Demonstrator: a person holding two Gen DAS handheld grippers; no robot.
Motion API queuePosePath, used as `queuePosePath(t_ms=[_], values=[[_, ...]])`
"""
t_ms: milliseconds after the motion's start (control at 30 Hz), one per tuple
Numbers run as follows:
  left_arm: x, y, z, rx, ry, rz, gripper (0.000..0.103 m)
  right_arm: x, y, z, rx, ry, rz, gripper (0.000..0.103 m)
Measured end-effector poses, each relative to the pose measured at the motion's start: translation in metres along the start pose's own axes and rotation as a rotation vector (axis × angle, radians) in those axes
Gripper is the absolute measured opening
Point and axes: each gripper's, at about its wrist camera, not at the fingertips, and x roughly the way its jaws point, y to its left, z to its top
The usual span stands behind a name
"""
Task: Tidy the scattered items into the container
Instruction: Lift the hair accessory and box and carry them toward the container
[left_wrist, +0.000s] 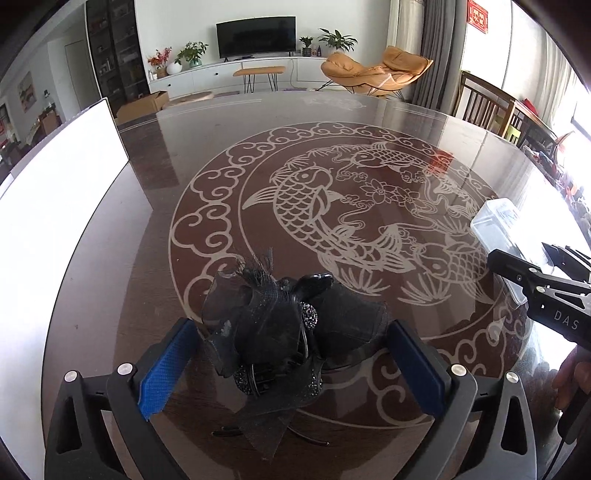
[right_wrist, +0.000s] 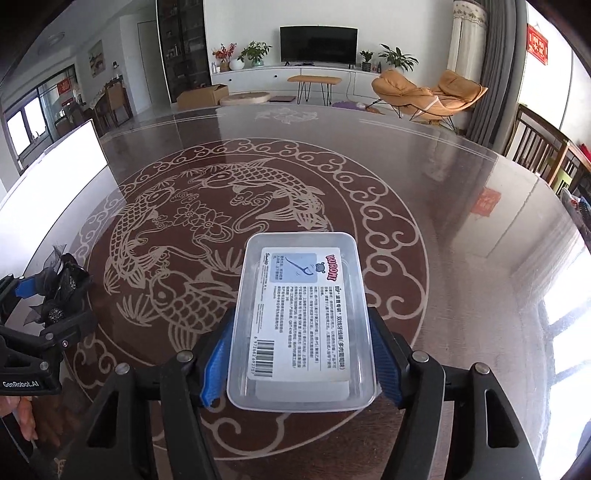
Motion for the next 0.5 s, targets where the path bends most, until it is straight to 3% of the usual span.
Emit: queuePosePath(t_ms=[367, 400, 433, 467, 500], values=[[-0.002, 0.0, 0.003, 0.0, 0.013, 0.0, 0.103, 0.0, -0.001, 0.001, 0.001, 0.0, 0.003, 0.067], [-0.003, 0.001, 0.003, 0.003, 0.011, -0.005, 0.098, 0.0, -0.001, 0.001, -0.003, -0.002, 0.0, 0.064], [-0.006, 0.001, 0.003, 0.007, -0.005, -0.009, 0.086, 0.0, -0.001, 0.001, -0.003, -0.001, 0.005, 0.063], [-0.012, 0.002, 0.002, 0.008, -0.026, -0.011, 0.05, -0.002, -0.002, 0.0, 0.001, 0.0, 0.013, 0.063], [-0.016, 0.003, 0.0, 0.006, -0.03, -0.022, 0.036, -0.005, -0.004, -0.002, 0.012, 0.001, 0.024, 0.063]])
